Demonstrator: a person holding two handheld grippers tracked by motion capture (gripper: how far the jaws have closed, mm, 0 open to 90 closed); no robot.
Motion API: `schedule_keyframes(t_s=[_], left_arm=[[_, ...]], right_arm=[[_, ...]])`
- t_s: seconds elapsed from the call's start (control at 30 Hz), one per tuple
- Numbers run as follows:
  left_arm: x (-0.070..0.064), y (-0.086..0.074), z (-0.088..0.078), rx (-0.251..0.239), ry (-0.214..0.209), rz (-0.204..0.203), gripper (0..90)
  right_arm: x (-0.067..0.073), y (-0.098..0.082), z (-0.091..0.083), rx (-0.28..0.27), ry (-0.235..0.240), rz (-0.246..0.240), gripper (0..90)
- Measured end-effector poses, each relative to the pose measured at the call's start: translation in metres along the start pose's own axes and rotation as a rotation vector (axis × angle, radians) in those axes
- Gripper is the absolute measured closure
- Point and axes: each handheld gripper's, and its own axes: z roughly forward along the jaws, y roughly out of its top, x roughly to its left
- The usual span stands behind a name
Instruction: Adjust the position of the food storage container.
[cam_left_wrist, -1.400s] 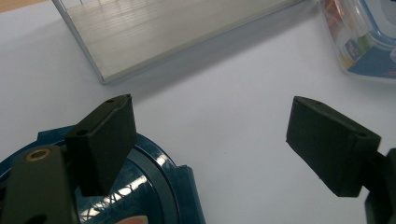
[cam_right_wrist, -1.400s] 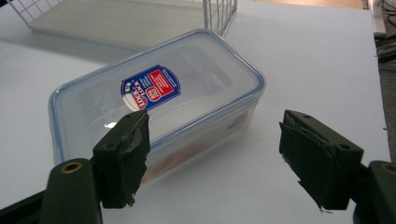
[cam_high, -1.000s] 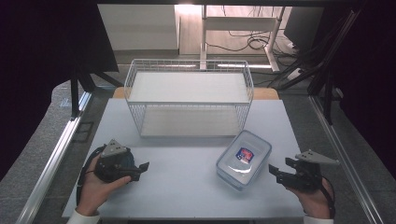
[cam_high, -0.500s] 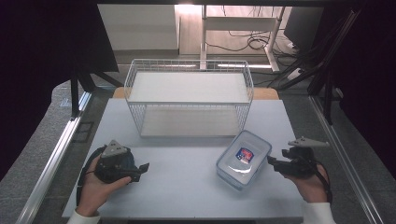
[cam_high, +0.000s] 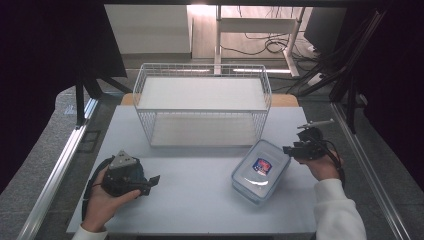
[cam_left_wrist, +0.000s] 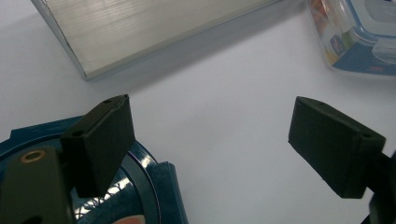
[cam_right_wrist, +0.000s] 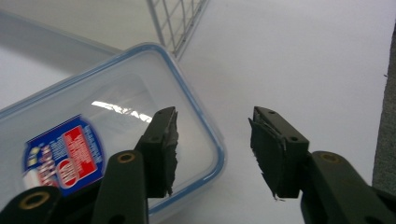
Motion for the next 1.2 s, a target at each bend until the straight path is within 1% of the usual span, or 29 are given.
schedule_keyframes(t_s=[0.07,0.1,0.13,0.17,0.2,0.23,0.27,0.33,0.4,0.43,0.47,0.5,0.6,0.73,0.77,0.93,0.97,1.1,1.17,1.2], left_arm=[[0.000,0.000,0.000,0.000,0.000,-0.001,14.0],[0.001,0.000,0.001,0.001,0.000,-0.003,14.0],[0.002,0.000,0.001,0.000,0.001,-0.005,14.0],[0.002,0.000,0.001,0.000,0.001,-0.005,14.0],[0.002,0.000,0.000,-0.001,0.001,-0.005,14.0],[0.002,0.000,0.000,-0.001,0.001,-0.005,14.0],[0.001,0.000,-0.001,-0.002,0.001,-0.005,14.0],[0.001,0.000,-0.001,-0.003,0.001,-0.005,14.1],[0.001,0.000,0.000,-0.001,0.001,-0.004,14.1],[0.001,0.000,0.000,0.002,0.000,-0.002,14.1],[0.001,0.000,0.000,0.002,0.000,-0.002,14.1],[0.001,0.000,0.001,0.002,-0.001,-0.002,14.1],[0.002,0.000,0.002,0.006,0.001,-0.001,14.1],[0.003,0.000,0.002,0.006,0.004,-0.001,14.1],[0.003,0.000,0.002,0.006,0.004,-0.001,14.1],[0.002,-0.001,0.003,0.010,0.004,0.003,14.1],[0.001,-0.001,0.003,0.011,0.004,0.005,14.1],[0.001,0.000,0.004,0.013,0.004,0.006,14.1],[0.000,0.000,0.005,0.016,0.004,0.007,14.1],[0.000,0.000,0.005,0.018,0.005,0.009,14.1]], right_arm=[[-0.001,0.002,0.003,0.007,-0.003,0.002,53.1],[-0.004,0.006,0.010,0.021,0.003,0.014,56.6],[-0.005,0.007,0.012,0.023,-0.003,0.009,58.5],[-0.005,0.007,0.012,0.023,-0.003,0.009,58.5],[-0.007,0.011,0.018,0.042,-0.012,0.010,64.7],[-0.007,0.011,0.018,0.042,-0.012,0.010,64.7],[-0.009,0.012,0.024,0.051,-0.006,0.017,74.2],[-0.010,0.013,0.028,0.064,0.000,0.005,80.9],[-0.009,0.014,0.033,0.083,-0.002,-0.023,85.0],[-0.008,0.015,0.036,0.098,-0.006,-0.045,86.8],[-0.008,0.015,0.036,0.098,-0.006,-0.045,86.8],[-0.008,0.017,0.039,0.114,-0.019,-0.066,88.7],[-0.009,0.019,0.042,0.119,-0.020,-0.078,88.9],[-0.008,0.019,0.053,0.172,-0.021,-0.119,88.9],[-0.008,0.019,0.053,0.172,-0.021,-0.119,88.9],[-0.011,0.015,0.057,0.213,-0.046,-0.163,89.1],[-0.011,0.014,0.057,0.217,-0.048,-0.170,89.1],[-0.011,0.012,0.057,0.211,-0.037,-0.167,89.1],[-0.006,0.010,0.055,0.219,-0.031,-0.192,89.1],[-0.006,0.010,0.055,0.219,-0.031,-0.192,89.1]])
